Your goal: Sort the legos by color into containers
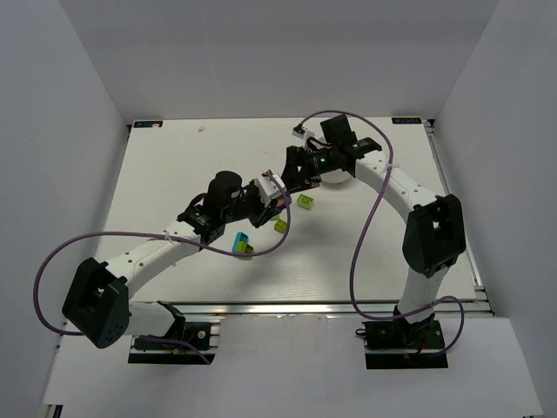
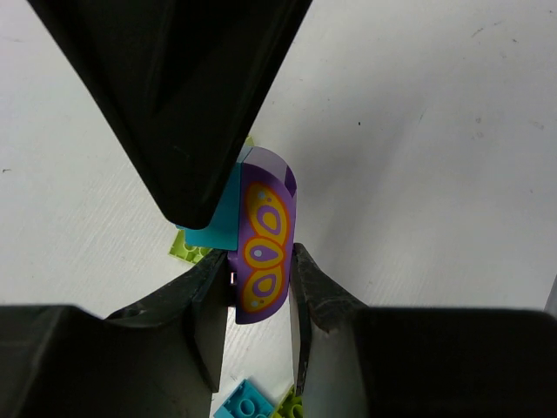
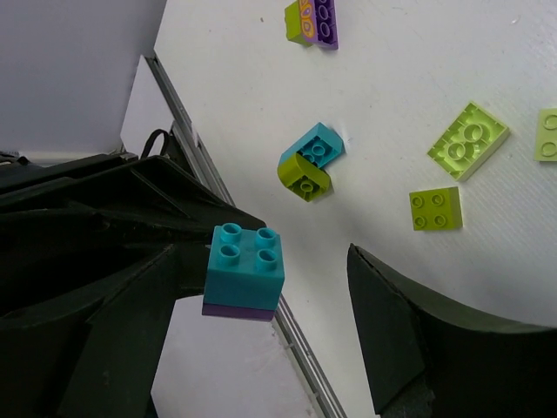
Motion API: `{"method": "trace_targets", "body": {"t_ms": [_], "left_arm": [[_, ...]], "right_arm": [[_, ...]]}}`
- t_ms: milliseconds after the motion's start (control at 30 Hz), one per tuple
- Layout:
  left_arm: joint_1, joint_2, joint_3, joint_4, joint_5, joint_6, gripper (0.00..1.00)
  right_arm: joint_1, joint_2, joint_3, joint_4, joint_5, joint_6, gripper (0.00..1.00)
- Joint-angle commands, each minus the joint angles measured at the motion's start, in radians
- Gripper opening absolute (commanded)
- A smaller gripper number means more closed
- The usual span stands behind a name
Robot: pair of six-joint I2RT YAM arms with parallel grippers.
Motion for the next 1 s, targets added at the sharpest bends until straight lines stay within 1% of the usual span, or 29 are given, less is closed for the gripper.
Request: {"method": "trace_targets", "body": {"t_ms": [0, 67, 133, 167, 467, 500, 567, 600, 667, 700, 767, 800, 867, 900, 967], "left_arm": [[-0.009, 0.001, 0.039, -0.016, -0.006, 0.021, 0.03], [-0.01, 0.001, 0.037, -0.014, -0.008, 0.019, 0.03], [-0.01, 0.004, 0.037, -0.011, -0.005, 0.016, 0.03], [-0.01, 0.004, 0.036, -0.011, -0.005, 0.016, 0.03], [-0.012, 0.014, 0.04, -0.007, -0.002, 0.018, 0.03], [-0.012, 0.015, 0.04, -0.005, -0.002, 0.018, 0.03], [-0.012, 0.017, 0.042, -0.004, -0.002, 0.016, 0.03], [-0.012, 0.017, 0.044, -0.002, 0.003, 0.016, 0.03], [-0.012, 0.018, 0.044, -0.005, 0.006, 0.013, 0.03], [-0.012, 0.018, 0.042, -0.005, 0.012, 0.013, 0.03], [-0.012, 0.017, 0.033, -0.001, 0.014, 0.007, 0.03], [-0.012, 0.009, 0.028, 0.002, 0.012, 0.001, 0.03], [-0.012, 0.001, 0.013, 0.009, 0.009, -0.002, 0.03], [-0.012, -0.003, 0.008, 0.009, 0.009, -0.005, 0.03], [-0.012, -0.014, -0.01, 0.009, 0.006, -0.01, 0.03]], "right_arm": [[0.008, -0.032, 0.025, -0.018, 0.02, -0.025, 0.8], [0.01, -0.029, 0.033, -0.022, 0.026, -0.032, 0.79], [0.011, -0.028, 0.035, -0.028, 0.031, -0.04, 0.72], [0.011, -0.028, 0.035, -0.03, 0.031, -0.043, 0.7], [0.02, -0.037, 0.024, -0.044, 0.032, -0.058, 0.62], [0.022, -0.037, 0.024, -0.044, 0.026, -0.058, 0.57], [0.025, -0.037, 0.018, -0.038, 0.022, -0.055, 0.54], [0.025, -0.037, 0.016, -0.033, 0.017, -0.055, 0.49], [0.027, -0.035, 0.015, -0.015, 0.008, -0.045, 0.43], [0.027, -0.034, 0.016, -0.007, -0.009, -0.039, 0.37], [0.027, -0.029, 0.019, 0.008, -0.032, -0.019, 0.3], [0.027, -0.028, 0.021, 0.021, -0.05, -0.014, 0.21], [0.024, -0.026, 0.025, 0.031, -0.057, -0.012, 0.13], [0.02, -0.025, 0.039, 0.044, -0.055, -0.012, 0.06], [-0.001, -0.017, 0.056, 0.062, -0.054, -0.003, 0.02]]}}
